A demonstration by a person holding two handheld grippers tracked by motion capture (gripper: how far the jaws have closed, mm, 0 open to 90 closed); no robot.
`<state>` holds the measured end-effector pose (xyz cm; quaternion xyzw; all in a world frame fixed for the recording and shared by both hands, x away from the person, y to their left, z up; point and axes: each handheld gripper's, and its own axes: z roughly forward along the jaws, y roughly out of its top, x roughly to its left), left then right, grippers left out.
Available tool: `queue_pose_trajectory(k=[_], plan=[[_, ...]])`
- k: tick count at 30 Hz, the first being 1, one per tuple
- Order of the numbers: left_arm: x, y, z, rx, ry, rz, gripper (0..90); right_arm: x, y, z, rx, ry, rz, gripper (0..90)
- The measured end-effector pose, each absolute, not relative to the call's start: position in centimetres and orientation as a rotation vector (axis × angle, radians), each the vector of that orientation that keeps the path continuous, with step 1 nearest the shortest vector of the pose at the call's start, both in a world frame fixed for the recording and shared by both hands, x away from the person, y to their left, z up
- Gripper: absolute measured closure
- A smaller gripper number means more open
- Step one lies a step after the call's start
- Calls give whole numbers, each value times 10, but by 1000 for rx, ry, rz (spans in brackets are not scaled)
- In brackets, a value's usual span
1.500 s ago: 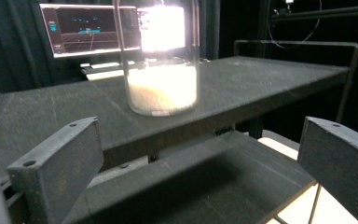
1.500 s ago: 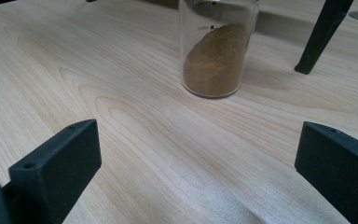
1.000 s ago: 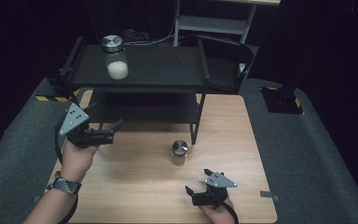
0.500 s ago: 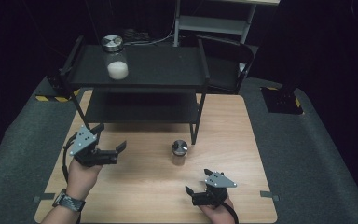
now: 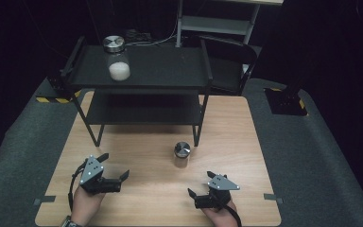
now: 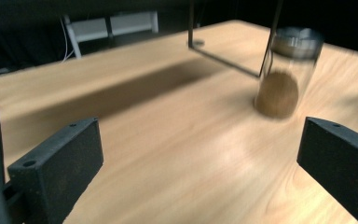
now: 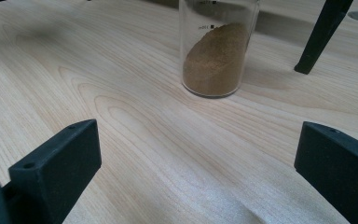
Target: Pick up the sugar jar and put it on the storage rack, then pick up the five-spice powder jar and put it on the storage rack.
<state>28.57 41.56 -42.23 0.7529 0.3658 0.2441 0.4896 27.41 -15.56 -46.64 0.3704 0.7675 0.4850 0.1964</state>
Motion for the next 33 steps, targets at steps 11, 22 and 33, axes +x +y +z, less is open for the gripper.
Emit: queue_pose_trajectory(k=[11,22,33], plan=[[275,420,-444,1890,909,592,6,275,-154,-465,1047,2155,1349,0],[279,423,-450,1920,882,575,6,272,-151,-465,982,2171,1325,2],[281,422,-450,1951,866,562,8,273,-150,-464,1001,2169,1318,1]])
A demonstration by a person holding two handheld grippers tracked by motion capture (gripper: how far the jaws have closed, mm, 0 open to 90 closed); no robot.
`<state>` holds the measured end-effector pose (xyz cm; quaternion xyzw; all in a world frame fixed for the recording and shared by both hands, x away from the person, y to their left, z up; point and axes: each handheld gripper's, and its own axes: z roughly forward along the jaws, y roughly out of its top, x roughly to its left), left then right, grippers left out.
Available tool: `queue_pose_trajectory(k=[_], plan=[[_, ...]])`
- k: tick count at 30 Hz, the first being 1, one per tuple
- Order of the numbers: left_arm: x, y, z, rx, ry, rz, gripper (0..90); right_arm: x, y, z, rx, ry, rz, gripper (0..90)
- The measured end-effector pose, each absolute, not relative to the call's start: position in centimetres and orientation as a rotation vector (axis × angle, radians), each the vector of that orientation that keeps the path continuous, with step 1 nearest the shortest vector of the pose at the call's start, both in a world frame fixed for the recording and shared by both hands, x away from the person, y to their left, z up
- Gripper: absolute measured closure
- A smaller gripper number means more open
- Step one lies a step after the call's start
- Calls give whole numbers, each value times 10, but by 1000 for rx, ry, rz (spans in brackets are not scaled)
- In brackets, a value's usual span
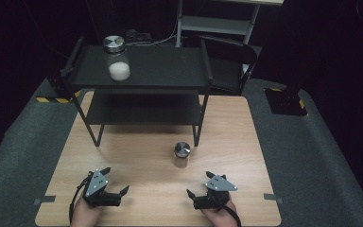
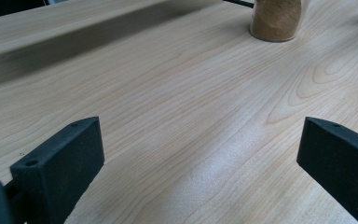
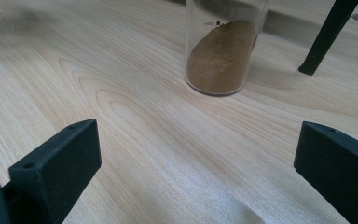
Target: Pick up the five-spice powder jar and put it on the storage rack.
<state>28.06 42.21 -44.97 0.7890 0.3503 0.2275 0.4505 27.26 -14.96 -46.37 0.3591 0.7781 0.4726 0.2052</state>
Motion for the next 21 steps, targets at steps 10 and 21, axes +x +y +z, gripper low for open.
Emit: queue_pose_trajectory(k=[10,21], plan=[[282,423,-449,1946,879,547,7,262,-156,-465,1065,2084,1363,10],[281,419,-448,1971,852,567,6,251,-160,-454,1082,2000,1384,0]])
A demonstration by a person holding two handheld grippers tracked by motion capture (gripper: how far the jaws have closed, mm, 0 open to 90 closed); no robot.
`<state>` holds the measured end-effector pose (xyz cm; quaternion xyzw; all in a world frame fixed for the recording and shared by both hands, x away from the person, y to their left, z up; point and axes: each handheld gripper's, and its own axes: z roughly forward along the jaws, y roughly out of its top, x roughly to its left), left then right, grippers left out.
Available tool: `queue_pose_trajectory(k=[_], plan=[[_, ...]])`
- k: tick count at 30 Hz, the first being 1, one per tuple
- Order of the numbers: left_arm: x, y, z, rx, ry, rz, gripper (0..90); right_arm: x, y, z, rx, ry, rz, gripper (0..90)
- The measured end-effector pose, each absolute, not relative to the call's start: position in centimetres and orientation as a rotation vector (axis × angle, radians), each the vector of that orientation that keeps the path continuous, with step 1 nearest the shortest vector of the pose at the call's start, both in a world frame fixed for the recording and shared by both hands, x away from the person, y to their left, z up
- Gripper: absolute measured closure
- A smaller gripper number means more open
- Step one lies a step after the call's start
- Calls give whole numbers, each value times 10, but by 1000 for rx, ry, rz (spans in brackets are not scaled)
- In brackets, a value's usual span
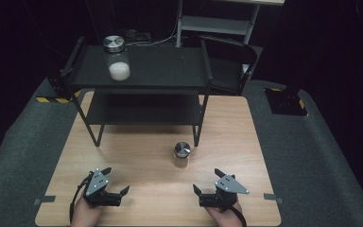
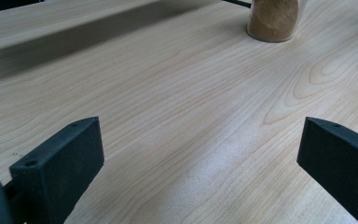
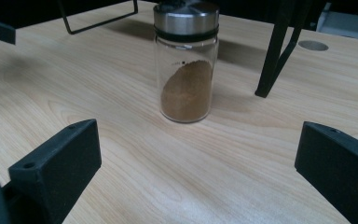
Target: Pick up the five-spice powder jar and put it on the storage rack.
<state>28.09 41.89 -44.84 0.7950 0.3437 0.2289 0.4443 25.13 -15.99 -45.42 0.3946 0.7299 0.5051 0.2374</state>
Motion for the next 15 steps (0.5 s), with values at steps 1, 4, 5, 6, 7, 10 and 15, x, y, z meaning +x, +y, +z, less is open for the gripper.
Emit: queue_pose_trajectory(k=[1,4,5,6,7,10,15], plan=[[281,418,-449,1972,848,569,6,252,-159,-453,1077,2001,1382,0],[280,417,-449,1977,839,575,6,254,-156,-449,1056,2008,1369,0],[280,417,-449,1975,839,576,6,255,-156,-448,1055,2009,1370,1],[279,418,-449,1972,840,573,6,255,-154,-447,1053,2005,1370,0],[279,418,-449,1971,840,572,6,256,-153,-446,1053,1999,1370,0],[280,420,-449,1964,846,563,6,258,-150,-443,1046,1995,1373,2],[280,420,-449,1966,840,562,6,266,-146,-439,1049,1995,1383,3]])
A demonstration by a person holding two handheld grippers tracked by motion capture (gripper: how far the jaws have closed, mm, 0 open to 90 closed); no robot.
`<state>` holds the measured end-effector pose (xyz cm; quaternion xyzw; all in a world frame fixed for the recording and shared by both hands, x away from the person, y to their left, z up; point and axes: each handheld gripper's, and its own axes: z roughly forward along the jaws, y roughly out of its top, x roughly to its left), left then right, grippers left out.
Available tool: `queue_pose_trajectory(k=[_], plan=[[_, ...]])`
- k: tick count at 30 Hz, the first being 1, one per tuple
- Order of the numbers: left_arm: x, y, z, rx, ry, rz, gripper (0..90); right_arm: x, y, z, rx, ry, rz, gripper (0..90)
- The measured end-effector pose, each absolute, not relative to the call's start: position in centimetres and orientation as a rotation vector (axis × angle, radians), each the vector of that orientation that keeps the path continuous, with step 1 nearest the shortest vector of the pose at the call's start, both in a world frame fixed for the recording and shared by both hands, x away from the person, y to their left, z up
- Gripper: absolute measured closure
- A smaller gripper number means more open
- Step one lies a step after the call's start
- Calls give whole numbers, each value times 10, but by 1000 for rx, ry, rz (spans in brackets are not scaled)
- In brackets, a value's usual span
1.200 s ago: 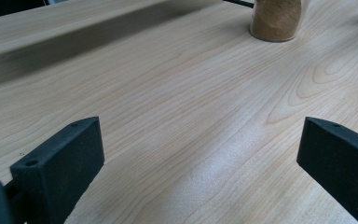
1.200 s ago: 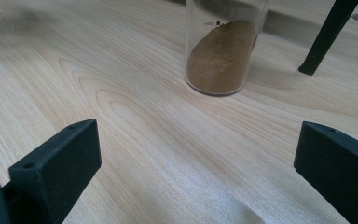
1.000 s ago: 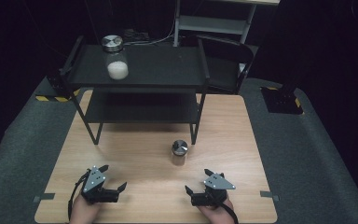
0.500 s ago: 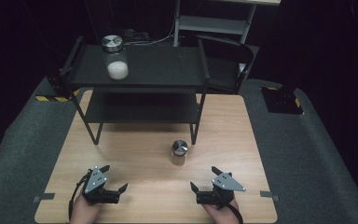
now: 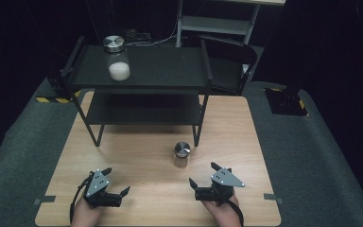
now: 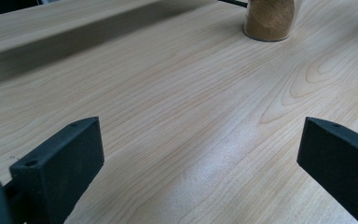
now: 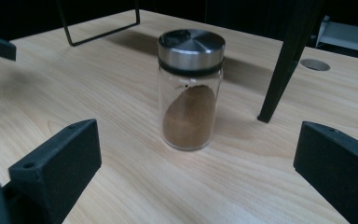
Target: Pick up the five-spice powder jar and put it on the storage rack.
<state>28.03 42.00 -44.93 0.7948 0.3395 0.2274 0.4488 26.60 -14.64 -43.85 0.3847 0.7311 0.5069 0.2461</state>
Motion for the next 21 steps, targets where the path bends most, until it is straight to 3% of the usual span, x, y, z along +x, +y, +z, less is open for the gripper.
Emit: queue_pose_trajectory(k=[21], plan=[[282,421,-449,1972,828,549,6,302,-116,-431,1067,1995,1377,22]])
